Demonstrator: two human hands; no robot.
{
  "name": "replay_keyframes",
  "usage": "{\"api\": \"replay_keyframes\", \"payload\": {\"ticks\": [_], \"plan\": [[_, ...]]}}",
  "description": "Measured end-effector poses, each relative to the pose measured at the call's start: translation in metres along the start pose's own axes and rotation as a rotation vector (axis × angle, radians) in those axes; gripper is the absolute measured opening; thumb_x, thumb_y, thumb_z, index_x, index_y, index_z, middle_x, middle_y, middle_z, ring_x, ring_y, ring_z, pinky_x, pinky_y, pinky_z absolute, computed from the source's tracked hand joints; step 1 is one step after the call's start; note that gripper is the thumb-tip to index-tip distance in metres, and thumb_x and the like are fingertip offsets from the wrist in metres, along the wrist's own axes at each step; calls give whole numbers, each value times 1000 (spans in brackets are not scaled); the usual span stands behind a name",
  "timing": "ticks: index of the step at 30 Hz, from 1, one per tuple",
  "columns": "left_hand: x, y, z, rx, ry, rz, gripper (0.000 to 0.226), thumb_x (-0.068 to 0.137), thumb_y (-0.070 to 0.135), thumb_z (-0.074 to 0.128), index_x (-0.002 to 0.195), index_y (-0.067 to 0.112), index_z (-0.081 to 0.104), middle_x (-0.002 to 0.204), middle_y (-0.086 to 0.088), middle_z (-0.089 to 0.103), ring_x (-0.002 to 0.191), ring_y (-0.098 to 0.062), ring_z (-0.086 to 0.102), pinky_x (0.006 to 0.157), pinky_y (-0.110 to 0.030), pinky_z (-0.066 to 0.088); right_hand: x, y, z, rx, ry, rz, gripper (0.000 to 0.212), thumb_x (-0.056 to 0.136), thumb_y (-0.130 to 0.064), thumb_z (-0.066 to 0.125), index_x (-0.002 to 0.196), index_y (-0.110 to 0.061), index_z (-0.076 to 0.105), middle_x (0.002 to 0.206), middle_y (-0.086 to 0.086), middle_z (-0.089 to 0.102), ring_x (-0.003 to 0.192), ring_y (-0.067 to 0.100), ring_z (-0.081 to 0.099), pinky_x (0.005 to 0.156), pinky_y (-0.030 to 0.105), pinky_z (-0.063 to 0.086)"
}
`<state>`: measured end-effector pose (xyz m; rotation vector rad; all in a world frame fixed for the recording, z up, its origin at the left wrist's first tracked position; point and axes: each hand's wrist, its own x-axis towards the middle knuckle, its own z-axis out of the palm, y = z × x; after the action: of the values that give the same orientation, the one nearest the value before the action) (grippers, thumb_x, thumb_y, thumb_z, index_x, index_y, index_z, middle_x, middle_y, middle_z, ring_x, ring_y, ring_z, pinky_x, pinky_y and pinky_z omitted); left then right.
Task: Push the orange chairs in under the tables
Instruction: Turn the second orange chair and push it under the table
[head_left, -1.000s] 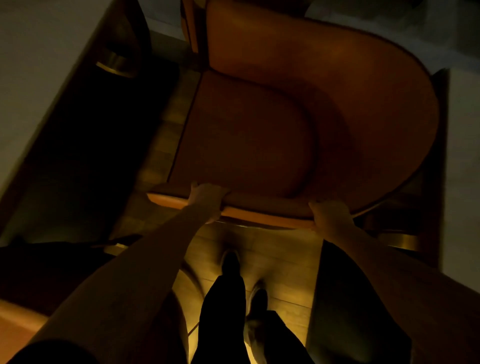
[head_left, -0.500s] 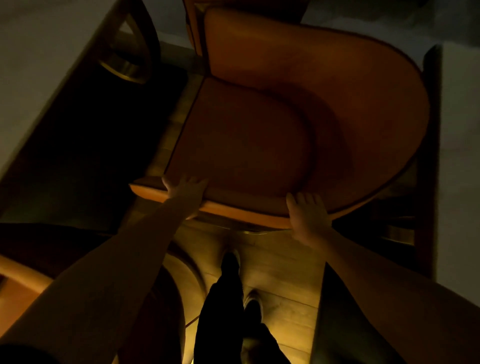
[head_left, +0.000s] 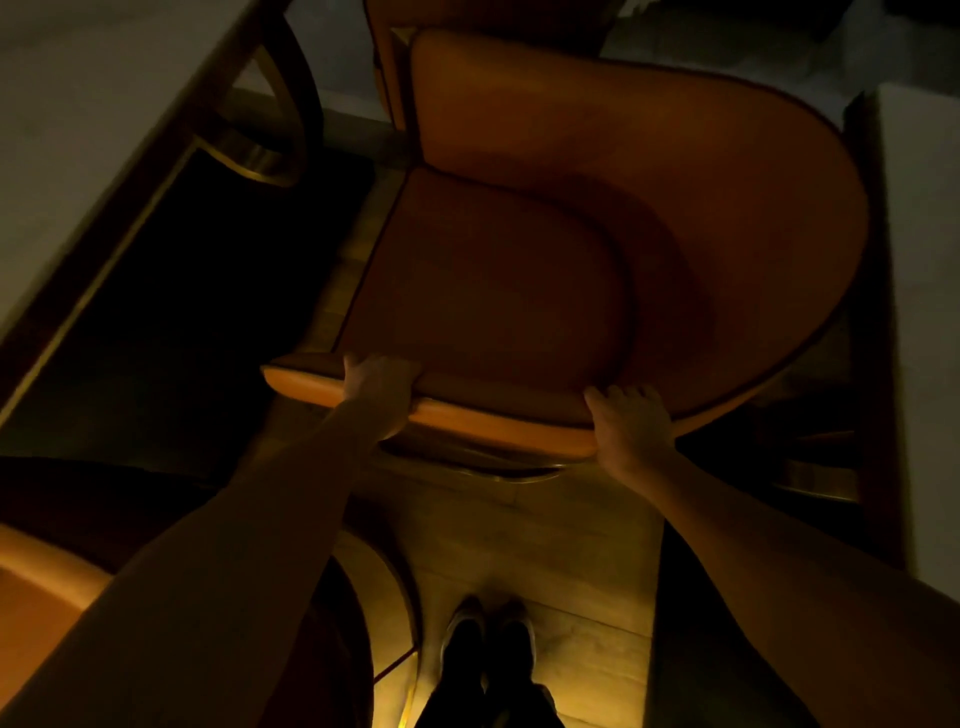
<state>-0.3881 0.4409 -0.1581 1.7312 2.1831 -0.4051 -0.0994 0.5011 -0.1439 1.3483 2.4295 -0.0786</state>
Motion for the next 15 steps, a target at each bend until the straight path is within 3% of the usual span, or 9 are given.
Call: {"api": "replay_keyframes", "payload": {"ticks": [3,5,11,15], "plan": [[-21,-4,-1,-21,-28,41,42,85,17,63,123,32,55,110,3,64,114,-24,54,107,-51,26,-18,-7,3,53,13,9,29,87,-18,64,114,-19,54,108,-1,65,103,19,59,98,35,38],[-42,-7,7,-44,-53,81,49,82,16,64,126,34,54,115,3,63,116,-25,54,107,-50,28,-38,-14,9,56,14,8,35,84,-19,67,117,-19,54,111,0,65,106,19,58,99,36,37],[-79,-27,33,-18,-184,181,62,82,29,63,139,37,41,130,9,54,123,-20,48,107,-52,27,-74,-47,18,-107,-201,-25,55,86,-29,66,132,-15,41,129,7,55,119,26,51,103,41,35],[-81,-28,31,-27,-174,215,69,81,26,66,142,36,35,139,9,47,129,-18,42,108,-53,24,-72,-43,22,-70,-169,-59,68,79,-34,72,135,-16,39,132,6,51,123,24,46,106,40,33]]}}
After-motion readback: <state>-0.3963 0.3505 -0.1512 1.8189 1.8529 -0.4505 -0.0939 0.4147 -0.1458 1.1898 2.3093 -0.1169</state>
